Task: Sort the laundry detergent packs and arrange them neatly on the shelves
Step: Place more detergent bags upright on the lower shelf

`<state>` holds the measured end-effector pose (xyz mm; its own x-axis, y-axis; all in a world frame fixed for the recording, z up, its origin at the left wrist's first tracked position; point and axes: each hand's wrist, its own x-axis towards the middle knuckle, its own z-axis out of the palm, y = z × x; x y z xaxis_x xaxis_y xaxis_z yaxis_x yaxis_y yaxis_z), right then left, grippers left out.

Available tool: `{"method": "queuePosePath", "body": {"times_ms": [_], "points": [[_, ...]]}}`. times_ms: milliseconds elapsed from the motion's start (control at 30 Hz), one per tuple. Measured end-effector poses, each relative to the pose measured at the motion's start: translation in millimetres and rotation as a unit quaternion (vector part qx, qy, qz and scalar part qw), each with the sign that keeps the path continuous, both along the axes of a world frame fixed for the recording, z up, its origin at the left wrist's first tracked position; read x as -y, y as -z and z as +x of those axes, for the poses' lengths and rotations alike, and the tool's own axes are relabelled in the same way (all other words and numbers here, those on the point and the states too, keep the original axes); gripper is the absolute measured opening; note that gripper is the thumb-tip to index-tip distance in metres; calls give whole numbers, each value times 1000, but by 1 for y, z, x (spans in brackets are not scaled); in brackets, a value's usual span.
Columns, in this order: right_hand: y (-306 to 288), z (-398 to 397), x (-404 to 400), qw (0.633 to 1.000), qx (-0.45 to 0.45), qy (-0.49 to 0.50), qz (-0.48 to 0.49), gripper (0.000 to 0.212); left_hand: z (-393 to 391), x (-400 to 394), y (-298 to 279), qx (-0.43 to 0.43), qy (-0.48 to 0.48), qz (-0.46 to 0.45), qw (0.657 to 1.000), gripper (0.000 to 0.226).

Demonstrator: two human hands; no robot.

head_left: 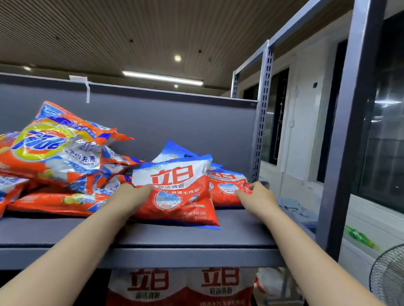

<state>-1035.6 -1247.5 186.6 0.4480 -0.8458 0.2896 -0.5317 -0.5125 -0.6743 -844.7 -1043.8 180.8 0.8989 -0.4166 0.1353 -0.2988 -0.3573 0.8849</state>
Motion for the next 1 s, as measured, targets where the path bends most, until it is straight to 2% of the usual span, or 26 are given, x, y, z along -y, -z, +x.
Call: {"method": "queuePosePath", "body": {"times_ms": [133,233,267,333,400,467,600,700,767,867,933,1000], "points": [[-2,16,23,998,12,14,64,56,9,6,3,-32,6,20,999,92],[-3,21,35,994,32,9,109,60,10,8,5,-48,17,-17,999,99],[-3,22,37,991,44,8,123,56,12,8,5,-57,24,-29,998,98],[-7,20,38,986,60,2,158,33,15,9,7,-68,39,-34,996,93],[-12,16,33,976,43,-18,211,19,17,10,8,-62,44,-36,996,89],[-17,11,28,961,55,-35,268,16,16,11,10,-57,25,-43,997,84],[-20,2,22,923,185,-37,334,18,10,11,11,-52,18,-91,994,81],[-19,-2,18,915,282,-31,286,25,5,8,7,-98,34,-211,972,64],[-21,-6,12,912,336,-29,233,20,2,4,4,-133,53,-292,946,46],[-28,-18,0,914,377,-32,144,9,-4,-8,-2,-147,65,-348,924,23],[-32,-28,-8,924,375,-27,75,12,-10,-16,-4,-149,84,-369,914,26],[-34,-39,-18,932,361,-15,18,14,-18,-24,-3,-141,112,-374,910,40]]}}
